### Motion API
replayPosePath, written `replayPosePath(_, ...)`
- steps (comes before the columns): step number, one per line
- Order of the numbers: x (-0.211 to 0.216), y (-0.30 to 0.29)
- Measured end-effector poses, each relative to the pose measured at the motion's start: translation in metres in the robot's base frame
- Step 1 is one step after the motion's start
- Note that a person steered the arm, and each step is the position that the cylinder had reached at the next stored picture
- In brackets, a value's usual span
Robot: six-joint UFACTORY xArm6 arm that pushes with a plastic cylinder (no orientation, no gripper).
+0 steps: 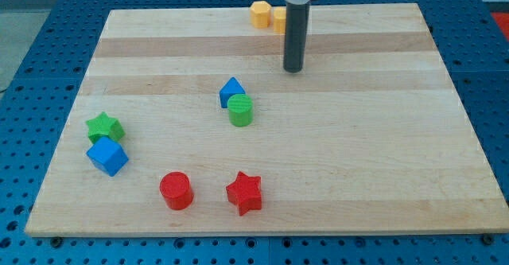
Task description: Move the yellow heart closer to green star
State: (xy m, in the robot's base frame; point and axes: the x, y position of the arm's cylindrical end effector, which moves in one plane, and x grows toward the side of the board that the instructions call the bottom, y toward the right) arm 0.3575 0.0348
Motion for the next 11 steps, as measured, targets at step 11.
replayPosePath(11, 0.161, -0.041)
